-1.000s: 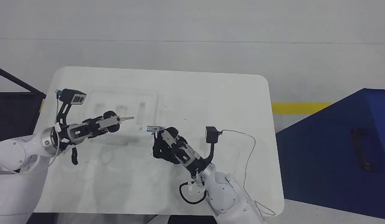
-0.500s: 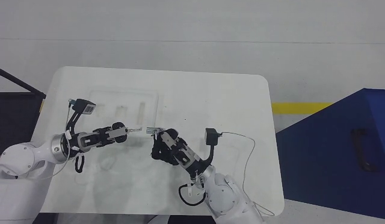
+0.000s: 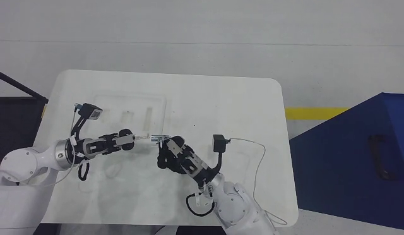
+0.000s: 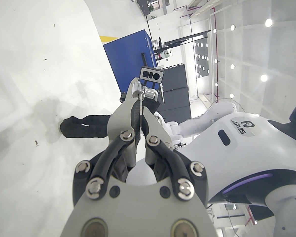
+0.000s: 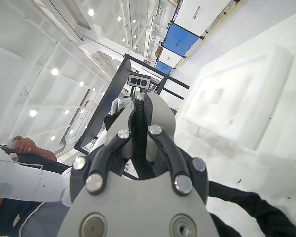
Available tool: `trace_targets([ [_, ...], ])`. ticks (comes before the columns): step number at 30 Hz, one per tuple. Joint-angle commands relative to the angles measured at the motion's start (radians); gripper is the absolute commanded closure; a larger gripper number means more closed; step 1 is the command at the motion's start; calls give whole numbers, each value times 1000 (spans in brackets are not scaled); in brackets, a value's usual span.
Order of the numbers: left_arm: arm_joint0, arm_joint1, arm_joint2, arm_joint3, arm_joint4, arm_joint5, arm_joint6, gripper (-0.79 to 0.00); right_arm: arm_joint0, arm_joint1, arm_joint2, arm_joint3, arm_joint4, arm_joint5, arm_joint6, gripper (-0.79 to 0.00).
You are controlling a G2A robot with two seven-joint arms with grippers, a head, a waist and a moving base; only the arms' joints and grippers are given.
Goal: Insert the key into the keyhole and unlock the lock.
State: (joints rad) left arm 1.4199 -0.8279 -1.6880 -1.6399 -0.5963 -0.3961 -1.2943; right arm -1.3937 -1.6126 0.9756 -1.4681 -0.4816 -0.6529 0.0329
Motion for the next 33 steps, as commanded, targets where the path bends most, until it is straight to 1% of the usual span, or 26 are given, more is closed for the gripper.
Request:
trace_targets([
  [1,-3,0,1,3,3,1,-2,0,3,1,-2,2,2,1,-1,0],
  [14,-14,0,15,22,5,8,-15,0,12,7,-23,14,8,5,-11,0],
  [23,-10,2,8,24,17,7,-26,0,18,13,-30,28,-6,8,-12,0],
  [27,-15,7,-2,22,44,2,-72,0,25,15,-36,35,-4,9,-5,0],
  [29,-25,10,-14,37,48,-2,-96,0,26,16,-40,37,-4,8,-1,0],
  [33,-55,19,-36,61,44,33,-162,0,29,19,-47,41,-2,7,12,0],
])
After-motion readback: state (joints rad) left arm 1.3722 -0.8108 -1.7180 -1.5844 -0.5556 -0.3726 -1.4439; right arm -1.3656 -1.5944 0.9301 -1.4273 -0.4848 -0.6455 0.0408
